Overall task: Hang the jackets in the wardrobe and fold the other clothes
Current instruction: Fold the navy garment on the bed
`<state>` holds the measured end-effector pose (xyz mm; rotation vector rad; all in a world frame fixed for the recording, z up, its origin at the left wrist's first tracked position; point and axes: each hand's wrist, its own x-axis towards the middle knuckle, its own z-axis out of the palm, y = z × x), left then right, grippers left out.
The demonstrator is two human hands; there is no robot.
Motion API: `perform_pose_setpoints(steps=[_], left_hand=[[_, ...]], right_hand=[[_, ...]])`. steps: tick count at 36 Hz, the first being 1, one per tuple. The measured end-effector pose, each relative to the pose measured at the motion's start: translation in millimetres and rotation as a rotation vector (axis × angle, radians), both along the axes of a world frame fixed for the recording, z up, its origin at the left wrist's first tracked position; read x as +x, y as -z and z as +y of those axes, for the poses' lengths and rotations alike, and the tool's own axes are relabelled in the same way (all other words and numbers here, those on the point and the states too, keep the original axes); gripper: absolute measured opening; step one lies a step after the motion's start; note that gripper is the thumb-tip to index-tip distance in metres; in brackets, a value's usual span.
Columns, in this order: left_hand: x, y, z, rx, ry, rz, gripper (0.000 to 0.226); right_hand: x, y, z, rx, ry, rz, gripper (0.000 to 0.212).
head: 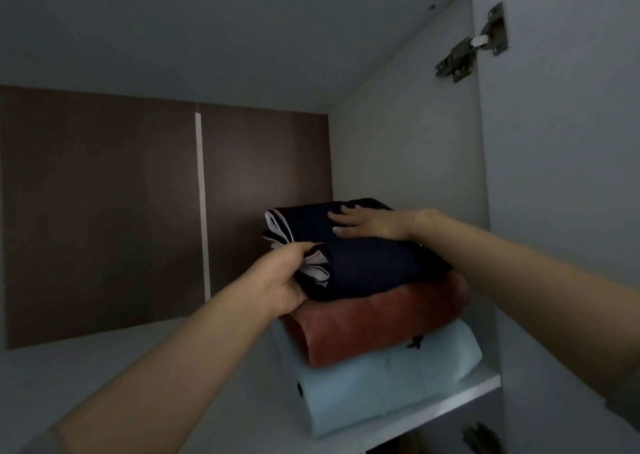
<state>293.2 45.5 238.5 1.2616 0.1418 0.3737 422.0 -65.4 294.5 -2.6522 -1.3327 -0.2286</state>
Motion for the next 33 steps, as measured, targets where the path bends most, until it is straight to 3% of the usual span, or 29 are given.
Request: perform_pose_setpoints(steps=[6,9,12,15,19,24,27,30,33], left_hand=[[20,19,11,-0.086,-0.167,-0.104,0.030],[24,21,15,-0.087,-0.198,-0.092,0.016],[20,25,15,-0.082,-0.154,-0.041,0.018],[12,27,14,-0.112,-0.109,-0.051,0.022],[-8,28,10,-0.161,-0.055,-0.136,0.026],[-41,39,6,-0.015,-0.038,-0.246,0.028],[-64,47,3,0.103,-0.047,-0.283,0.030],[-89,58,-4,0.139,-0.064,-0.350,0.041],[-117,74,-14,0.144,-0.047,-0.414,0.031]], right_hand=[[12,18,17,-0.020,0.100,0.103,0.058],[9,20,21,-0.056,0.096,0.205,0.061],[11,24,27,-0.082,0.070,0.204,0.079],[19,24,29,-0.137,0.085,0.125,0.057],[-2,14,20,-0.138,0.077,0.168,0.056],[-45,3,-10,0.103,0.042,0.311,0.053],[-79,7,-39,0.296,-0.035,0.228,0.041],[-117,25,-70,0.550,-0.135,0.254,0.033],[-153,57,-103,0.720,-0.227,0.351,0.030]])
